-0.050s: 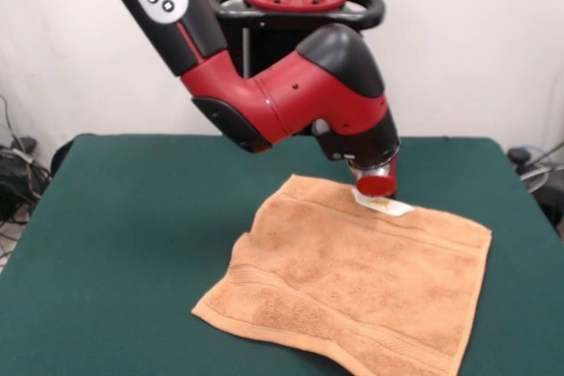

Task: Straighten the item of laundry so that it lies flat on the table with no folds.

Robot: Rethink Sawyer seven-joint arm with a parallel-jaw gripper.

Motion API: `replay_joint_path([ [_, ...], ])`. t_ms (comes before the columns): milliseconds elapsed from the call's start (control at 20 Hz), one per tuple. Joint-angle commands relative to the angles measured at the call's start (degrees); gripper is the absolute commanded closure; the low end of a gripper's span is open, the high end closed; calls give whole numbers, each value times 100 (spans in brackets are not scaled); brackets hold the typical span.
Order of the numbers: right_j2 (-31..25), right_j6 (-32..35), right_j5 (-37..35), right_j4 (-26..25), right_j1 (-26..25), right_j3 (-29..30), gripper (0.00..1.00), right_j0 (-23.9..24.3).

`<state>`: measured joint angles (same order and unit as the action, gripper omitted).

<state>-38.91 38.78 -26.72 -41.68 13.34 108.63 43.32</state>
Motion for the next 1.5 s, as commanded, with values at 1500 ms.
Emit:
replay_joint_path([
  [1500,1309,1477,-72,-33,1729,-869,100,-1346],
])
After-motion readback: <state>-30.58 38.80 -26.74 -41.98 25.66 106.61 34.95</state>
